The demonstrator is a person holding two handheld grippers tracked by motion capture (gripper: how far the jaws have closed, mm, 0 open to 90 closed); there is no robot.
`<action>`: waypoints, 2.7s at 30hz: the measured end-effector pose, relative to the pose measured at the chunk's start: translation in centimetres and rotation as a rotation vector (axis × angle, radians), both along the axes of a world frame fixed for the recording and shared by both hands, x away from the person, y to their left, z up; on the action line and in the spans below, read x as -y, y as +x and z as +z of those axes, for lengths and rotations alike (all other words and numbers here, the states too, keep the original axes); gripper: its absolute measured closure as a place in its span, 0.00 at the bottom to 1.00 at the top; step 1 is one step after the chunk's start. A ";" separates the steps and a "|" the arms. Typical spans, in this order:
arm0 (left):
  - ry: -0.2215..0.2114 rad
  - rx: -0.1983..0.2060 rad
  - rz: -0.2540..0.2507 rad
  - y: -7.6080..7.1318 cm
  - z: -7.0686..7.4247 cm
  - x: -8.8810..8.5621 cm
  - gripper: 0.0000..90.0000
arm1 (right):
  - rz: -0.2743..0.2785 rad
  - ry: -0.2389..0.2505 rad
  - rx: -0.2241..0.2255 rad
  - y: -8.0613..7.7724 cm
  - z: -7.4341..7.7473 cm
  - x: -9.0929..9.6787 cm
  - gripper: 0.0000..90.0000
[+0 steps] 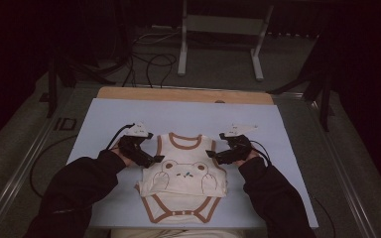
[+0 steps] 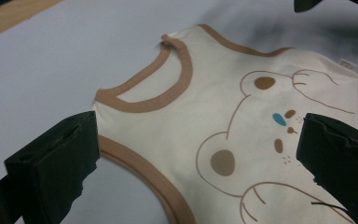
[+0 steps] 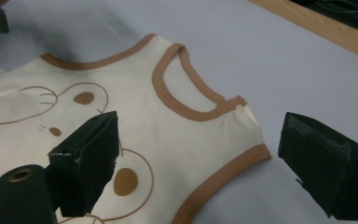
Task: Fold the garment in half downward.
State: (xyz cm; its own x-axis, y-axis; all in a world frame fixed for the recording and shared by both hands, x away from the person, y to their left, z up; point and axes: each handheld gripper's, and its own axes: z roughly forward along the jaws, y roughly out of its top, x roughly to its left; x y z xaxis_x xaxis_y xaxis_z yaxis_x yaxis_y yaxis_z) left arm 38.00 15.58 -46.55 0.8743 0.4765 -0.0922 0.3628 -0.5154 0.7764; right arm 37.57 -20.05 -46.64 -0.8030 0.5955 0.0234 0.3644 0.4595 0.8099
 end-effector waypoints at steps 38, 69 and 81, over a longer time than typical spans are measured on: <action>0.120 -0.050 0.094 7.0 -4.2 0.5 0.27 | -0.021 -0.106 -0.106 5.7 -4.0 -0.5 0.32; 0.184 -0.071 0.063 7.5 -5.2 2.3 0.74 | -0.058 -0.178 -0.131 6.7 -5.3 -1.1 0.65; 0.169 -0.129 0.038 7.6 -5.1 2.5 0.95 | -0.027 -0.196 -0.159 6.4 -4.9 -1.7 0.89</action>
